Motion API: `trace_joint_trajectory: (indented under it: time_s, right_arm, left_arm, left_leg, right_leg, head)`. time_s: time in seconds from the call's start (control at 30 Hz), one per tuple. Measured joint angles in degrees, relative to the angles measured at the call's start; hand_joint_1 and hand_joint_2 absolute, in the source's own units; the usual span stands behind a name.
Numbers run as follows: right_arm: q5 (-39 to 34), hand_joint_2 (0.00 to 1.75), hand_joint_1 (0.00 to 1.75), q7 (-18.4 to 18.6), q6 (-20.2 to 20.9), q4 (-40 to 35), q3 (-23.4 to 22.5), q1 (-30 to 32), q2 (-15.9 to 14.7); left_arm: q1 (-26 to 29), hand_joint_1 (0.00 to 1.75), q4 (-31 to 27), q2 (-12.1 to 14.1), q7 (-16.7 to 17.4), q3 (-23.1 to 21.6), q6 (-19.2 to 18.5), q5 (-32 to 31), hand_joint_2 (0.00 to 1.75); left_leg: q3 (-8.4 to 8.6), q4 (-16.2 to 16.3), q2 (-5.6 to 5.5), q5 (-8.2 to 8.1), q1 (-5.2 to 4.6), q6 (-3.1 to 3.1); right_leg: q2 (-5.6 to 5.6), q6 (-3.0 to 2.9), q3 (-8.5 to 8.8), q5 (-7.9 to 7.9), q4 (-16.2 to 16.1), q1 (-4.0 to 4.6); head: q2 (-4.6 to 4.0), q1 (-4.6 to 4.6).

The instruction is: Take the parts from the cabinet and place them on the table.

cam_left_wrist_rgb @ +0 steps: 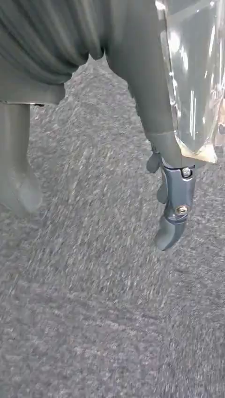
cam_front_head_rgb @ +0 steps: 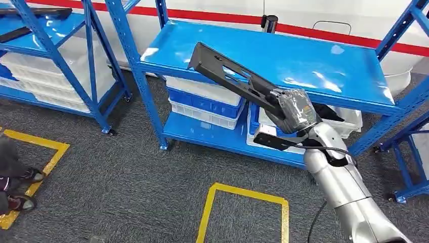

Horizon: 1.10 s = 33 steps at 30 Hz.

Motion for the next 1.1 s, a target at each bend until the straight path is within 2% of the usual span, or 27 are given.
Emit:
trace_joint_trajectory:
  time_s: [0.03, 0.07, 0.1, 0.13, 0.17, 0.23, 0.27, 0.3, 0.33, 0.43, 0.47, 0.5, 0.53, 0.57, 0.6, 0.63, 0.67, 0.7, 0.73, 0.77, 0.8, 0.83, 0.93, 0.97, 1.0, 1.03, 1.1]
  right_arm:
    - [0.04, 1.75, 1.75, 0.00, -0.02, 0.11, -0.02, 0.02, -0.02]
    - [0.04, 1.75, 1.75, 0.09, -0.09, 0.26, -0.13, 0.05, -0.02]
    - [0.00, 1.75, 1.75, 0.20, -0.18, 0.35, -0.26, 0.15, -0.15]
    - [-0.09, 1.75, 1.75, 0.20, -0.33, 0.46, -0.54, 0.41, -0.24]
    - [-0.22, 1.75, 1.75, 0.20, -0.46, 0.57, -0.72, 0.63, -0.44]
    - [-0.24, 1.75, 1.75, 0.20, -0.59, 0.68, -1.07, 0.93, -0.66]
    - [-0.24, 1.75, 1.75, 0.20, -0.72, 0.68, -1.27, 0.91, -0.74]
    - [-0.22, 1.75, 1.75, 0.22, -0.87, 0.66, -1.53, 0.82, -0.79]
    - [-0.20, 1.75, 1.75, 0.22, -0.89, 0.63, -1.66, 0.82, -0.78]
    - [-0.11, 1.75, 1.75, 0.26, -0.96, 0.70, -2.01, 1.02, -0.94]
    - [0.09, 1.75, 1.75, 0.28, -0.92, 0.79, -1.99, 1.05, -0.92]
    - [0.09, 1.75, 1.75, 0.28, -0.90, 0.81, -2.01, 1.03, -0.92]
    - [0.11, 1.75, 1.75, 0.28, -0.90, 0.81, -2.03, 0.99, -0.92]
    - [0.15, 1.75, 1.75, 0.28, -0.90, 0.81, -2.08, 0.97, -0.92]
    - [0.18, 1.75, 1.75, 0.28, -0.90, 0.83, -2.14, 0.99, -0.92]
    - [0.22, 1.75, 1.75, 0.28, -0.92, 0.83, -2.25, 1.07, -0.92]
    - [0.26, 1.75, 1.75, 0.28, -0.92, 0.83, -2.32, 1.15, -0.94]
    - [0.31, 1.75, 1.75, 0.28, -0.94, 0.83, -2.36, 1.22, -0.96]
    - [0.31, 1.75, 1.75, 0.28, -0.96, 0.83, -2.47, 1.24, -1.03]
    - [0.31, 1.75, 1.75, 0.28, -0.98, 0.83, -2.58, 1.25, -1.14]
    - [0.31, 1.75, 1.75, 0.26, -1.01, 0.81, -2.71, 1.28, -1.14]
    - [0.33, 1.75, 1.75, 0.26, -1.03, 0.76, -2.95, 1.35, -1.18]
    - [0.33, 1.75, 1.75, 0.22, -1.05, 0.76, -3.17, 1.48, -1.23]
    - [0.33, 1.75, 1.75, 0.22, -1.05, 0.74, -3.21, 1.73, -1.22]
    - [0.31, 1.75, 1.75, 0.22, -1.05, 0.76, -3.32, 1.95, -1.31]
    - [0.37, 1.75, 1.75, 0.22, -1.03, 0.77, -3.34, 1.97, -1.40]
    - [0.35, 1.75, 1.75, 0.20, -1.03, 0.79, -3.37, 1.97, -1.44]
  left_arm:
    - [-0.01, 0.00, 0.00, 0.07, 0.00, 0.00, -0.02, 0.00, 1.75]
    - [0.02, 0.00, 0.00, 0.09, -0.02, 0.04, -0.09, 0.00, 1.75]
    - [0.07, 0.00, 0.00, 0.09, -0.07, 0.07, -0.22, -0.04, 1.75]
    - [0.07, 0.00, 0.00, 0.11, -0.17, 0.07, -0.46, -0.13, 1.75]
    - [0.08, 0.00, 0.00, 0.09, -0.26, 0.07, -0.52, -0.22, 1.75]
    - [0.07, 0.00, 0.00, 0.07, -0.46, 0.07, -0.72, -0.41, 1.75]
    - [0.06, 0.00, 0.00, 0.07, -0.57, 0.07, -0.90, -0.55, 1.75]
    - [0.06, 0.00, 0.00, 0.09, -0.70, 0.07, -0.96, -0.57, 1.75]
    - [0.02, 0.00, 0.00, 0.09, -0.74, 0.07, -0.98, -0.57, 1.75]
    - [0.11, 0.00, 0.00, 0.24, -0.81, 0.07, -0.96, -0.63, 1.75]
    - [0.21, 0.00, 0.00, 0.33, -0.81, 0.07, -0.94, -0.63, 1.75]
    - [0.21, 0.00, 0.00, 0.33, -0.81, 0.05, -0.94, -0.68, 1.75]
    - [0.21, 0.00, 0.00, 0.31, -0.83, 0.07, -0.94, -0.68, 1.75]
    - [0.18, 0.00, 0.00, 0.33, -0.85, 0.07, -0.94, -0.68, 1.75]
    - [0.17, 0.00, 0.00, 0.37, -0.90, 0.07, -0.94, -0.70, 1.75]
    - [0.18, 0.00, 0.00, 0.39, -0.90, 0.07, -0.96, -0.72, 1.75]
    - [0.18, 0.00, 0.00, 0.39, -0.90, 0.07, -0.96, -0.72, 1.75]
    - [0.17, 0.00, 0.00, 0.39, -0.90, 0.07, -0.96, -0.74, 1.75]
    - [0.16, 0.00, 0.00, 0.39, -0.90, 0.07, -0.98, -0.81, 1.75]
    - [0.13, 0.00, 0.00, 0.42, -0.90, 0.07, -0.98, -0.85, 1.75]
    - [-0.01, 0.00, 0.00, 0.48, -0.90, 0.07, -1.01, -0.92, 1.75]
    - [-0.13, 0.00, 0.00, 0.55, -0.85, 0.07, -1.03, -0.92, 1.75]
    - [-0.03, 0.00, 0.00, 0.61, -0.66, 0.06, -1.03, -0.90, 1.75]
    - [-0.06, 0.00, 0.00, 0.61, -0.59, 0.07, -0.98, -0.79, 1.75]
    - [-0.13, 0.00, 0.00, 0.55, -0.55, 0.07, -0.94, -0.70, 1.75]
    - [-0.14, 0.00, 0.00, 0.48, -0.55, 0.07, -0.92, -0.70, 1.75]
    - [-0.09, 0.00, 0.00, 0.42, -0.50, 0.09, -0.76, -0.68, 1.75]
  left_leg:
    - [-0.99, 0.02, 0.02, 0.70, -0.02, 0.41]
    - [-2.01, 0.03, 0.01, 1.53, -0.15, 0.53]
    - [-3.16, 0.10, 0.01, 2.35, -0.23, 0.60]
    - [-4.14, 0.14, 0.00, 3.09, -0.26, 0.59]
    - [-5.13, 0.17, -0.01, 3.85, -0.32, 0.52]
    - [-6.80, 0.33, -0.02, 5.14, -0.32, 0.23]
    - [-7.56, 0.43, -0.02, 5.76, -0.31, -0.03]
    - [-8.10, 0.59, -0.02, 6.36, -0.40, -0.40]
    - [-8.44, 0.69, 0.05, 6.95, -0.63, -0.74]
    - [-8.67, 0.19, -0.12, 8.84, -0.69, -1.44]
    - [-9.23, 0.21, -0.12, 8.77, -0.52, -1.81]
    - [-9.80, 1.20, -0.05, 6.51, -0.23, -2.17]
    - [-10.75, 4.00, 0.00, 2.65, -0.09, -2.42]
    - [-11.95, 8.37, 0.00, -1.04, -0.08, -2.71]
    - [-13.10, 13.13, 0.00, -3.72, -0.07, -2.93]
    - [-13.77, 17.09, 0.00, -4.82, -0.07, -3.04]
    - [-13.42, 18.95, 0.00, -4.15, -0.07, -3.03]
    - [-11.97, 18.40, 0.00, -2.35, -0.07, -2.95]
    - [-9.54, 15.90, 0.00, -0.49, -0.07, -2.76]
    - [-5.69, 11.29, -0.01, 0.74, -0.08, -2.43]
    - [-1.59, 5.25, -0.08, -0.55, -0.16, -1.95]
    - [1.21, 1.15, -0.11, -2.66, -0.47, -1.56]
    - [0.47, 0.94, -0.27, -1.24, -1.35, -0.56]
    - [0.47, -0.18, -0.20, -0.46, -1.27, 0.01]
    - [0.34, -1.00, 0.23, 0.71, -0.75, 0.32]
    - [-0.35, -1.18, 0.20, 1.43, -0.68, 0.95]
    - [-1.95, -1.17, 0.24, 2.64, -0.69, 1.00]
  right_leg:
    - [0.08, -0.71, -1.31, -3.26, 3.27, 0.03]
    - [0.16, -1.01, -2.44, -6.39, 7.99, -0.02]
    - [0.21, -0.90, -3.63, -8.67, 13.14, -0.06]
    - [0.28, -0.46, -3.85, -9.10, 16.24, -0.02]
    - [0.38, 0.28, -2.97, -8.29, 16.96, -0.02]
    - [0.39, 1.58, 1.81, -4.95, 12.02, -0.03]
    - [0.39, 1.63, 5.68, -4.11, 6.78, -0.03]
    - [0.42, 0.90, 9.62, -6.00, 0.58, -0.05]
    - [0.65, 0.10, 12.06, -7.30, -3.64, 0.65]
    - [0.74, -0.69, 9.98, -6.14, -2.29, 0.77]
    - [0.63, -1.39, 9.84, -5.42, -2.30, -0.17]
    - [0.37, -1.84, 9.52, -4.81, -2.28, -0.29]
    - [0.27, -2.53, 8.75, -4.07, -2.24, -0.18]
    - [0.22, -2.66, 7.88, -3.34, -2.22, -0.08]
    - [0.22, -2.77, 6.94, -2.59, -2.18, 0.02]
    - [0.22, -2.79, 5.93, -1.87, -2.07, 0.15]
    - [0.23, -2.72, 4.93, -1.25, -1.90, 0.20]
    - [0.23, -2.65, 3.96, -0.72, -1.69, 0.23]
    - [0.26, -2.52, 3.09, -0.23, -1.44, 0.27]
    - [0.31, -2.37, 2.30, 0.23, -1.25, 0.31]
    - [0.35, -2.08, 1.88, 0.69, -1.14, 0.31]
    - [0.29, -1.69, 1.46, 1.16, -1.12, 0.58]
    - [0.01, -0.30, 1.61, 2.67, -1.91, -0.09]
    - [0.09, 0.08, 1.54, 3.19, -2.27, 0.21]
    - [0.25, -0.10, 1.04, 1.73, -1.51, 0.15]
    - [0.45, -0.75, -0.22, -1.08, 0.76, 0.28]
    - [0.51, -1.26, -2.69, -6.53, 9.21, 0.10]
  head:
    - [0.00, 0.26]
    - [0.00, 0.33]
    - [0.00, 0.28]
    - [0.00, 0.37]
    - [0.00, 0.33]
    - [0.00, 0.39]
    - [0.00, 0.37]
    - [0.00, 0.33]
    - [0.00, 0.27]
    - [0.00, 0.15]
    - [0.00, 0.11]
    - [0.00, 0.07]
    - [0.00, 0.07]
    - [0.00, 0.04]
    - [0.00, 0.07]
    - [0.00, 0.02]
    - [0.00, 0.07]
    - [0.00, 0.04]
    - [0.00, 0.04]
    - [0.00, 0.02]
    - [0.00, 0.00]
    - [0.00, 0.11]
    - [0.00, 0.15]
    - [0.00, 0.18]
    - [0.00, 0.26]
    - [0.00, 0.39]
    - [0.00, 0.33]
